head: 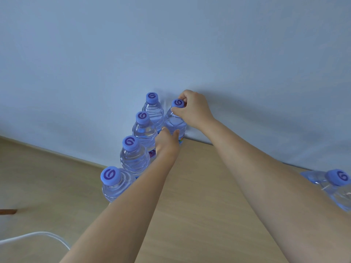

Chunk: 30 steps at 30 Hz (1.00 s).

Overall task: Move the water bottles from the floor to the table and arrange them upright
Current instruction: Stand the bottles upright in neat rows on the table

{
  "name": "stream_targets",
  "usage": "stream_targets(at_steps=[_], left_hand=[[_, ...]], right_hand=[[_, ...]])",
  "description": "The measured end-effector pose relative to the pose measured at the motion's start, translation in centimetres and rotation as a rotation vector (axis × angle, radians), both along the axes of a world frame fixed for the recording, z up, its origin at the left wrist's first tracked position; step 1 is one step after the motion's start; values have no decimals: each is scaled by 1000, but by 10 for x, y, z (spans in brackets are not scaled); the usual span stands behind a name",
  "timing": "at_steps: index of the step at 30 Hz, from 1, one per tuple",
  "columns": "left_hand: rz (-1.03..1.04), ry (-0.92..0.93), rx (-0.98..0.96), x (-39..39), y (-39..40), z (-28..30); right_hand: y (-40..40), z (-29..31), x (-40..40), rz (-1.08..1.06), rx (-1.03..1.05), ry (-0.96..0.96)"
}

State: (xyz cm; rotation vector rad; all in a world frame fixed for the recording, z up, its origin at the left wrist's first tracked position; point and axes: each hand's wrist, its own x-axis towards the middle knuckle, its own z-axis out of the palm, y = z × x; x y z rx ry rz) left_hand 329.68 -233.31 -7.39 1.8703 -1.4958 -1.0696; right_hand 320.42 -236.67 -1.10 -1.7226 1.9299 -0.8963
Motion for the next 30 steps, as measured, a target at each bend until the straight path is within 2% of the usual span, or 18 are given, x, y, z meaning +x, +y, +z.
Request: stream_targets(at_steps=[23, 27, 30], left_hand=[[-39, -33, 1, 0, 4, 3], [-120, -12, -55, 1, 26, 1], [-232, -48, -20, -3, 51, -3]], right_hand=[[8, 0, 0, 22, 21, -55], [31, 0, -11, -37, 11, -107], [60, 0, -28, -87, -16, -79]])
